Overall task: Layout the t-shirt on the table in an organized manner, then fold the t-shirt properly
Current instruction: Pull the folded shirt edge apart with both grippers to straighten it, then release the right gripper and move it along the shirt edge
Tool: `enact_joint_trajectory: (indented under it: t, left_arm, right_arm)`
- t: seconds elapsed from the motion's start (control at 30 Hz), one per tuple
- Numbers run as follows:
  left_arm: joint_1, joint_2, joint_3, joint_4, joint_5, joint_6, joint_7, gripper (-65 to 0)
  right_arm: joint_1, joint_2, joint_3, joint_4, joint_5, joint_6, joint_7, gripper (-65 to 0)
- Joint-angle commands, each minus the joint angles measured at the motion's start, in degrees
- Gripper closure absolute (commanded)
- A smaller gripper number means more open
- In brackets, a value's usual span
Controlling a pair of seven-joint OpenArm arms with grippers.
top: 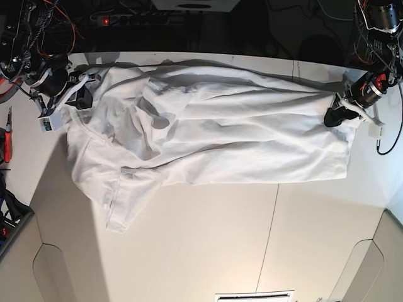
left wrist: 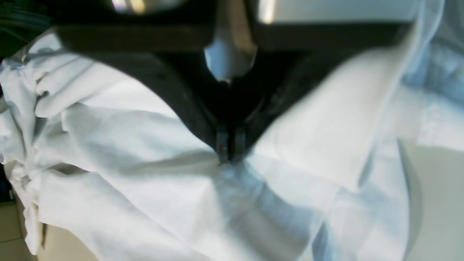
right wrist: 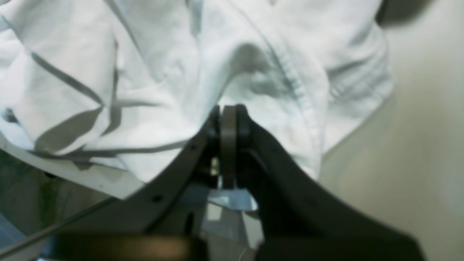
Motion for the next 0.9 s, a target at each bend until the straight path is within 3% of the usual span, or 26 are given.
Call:
enact_joint_trajectory:
  t: [0.0, 0.2, 0.43, 0.87]
  left_arm:
    - [1.0, -0.6, 0.1, -0.1, 4.2, 1.3, 3.8, -0.4]
    - [1.1, -0.5, 0.1, -0.1, 2.3, 1.3, 3.5, -0.4]
    - [1.1, -0.5, 0.1, -0.1, 1.7, 1.3, 3.6, -0.4]
    - [1.8, -0.5, 0.1, -0.1, 2.0, 1.3, 5.3, -0.4]
  right_arm:
    - [0.3, 0.6, 0.3, 0.9, 1.4, 0.1, 0.9, 0.0]
    - [1.4, 0.1, -0.2, 0.9, 11.0, 1.4, 4.6, 0.0]
    - [5.4, -3.1, -2.6, -2.2, 2.8, 1.4, 5.0, 0.0]
    - [4.7, -2.9, -3.7, -9.9, 2.0, 1.2, 0.9, 0.0]
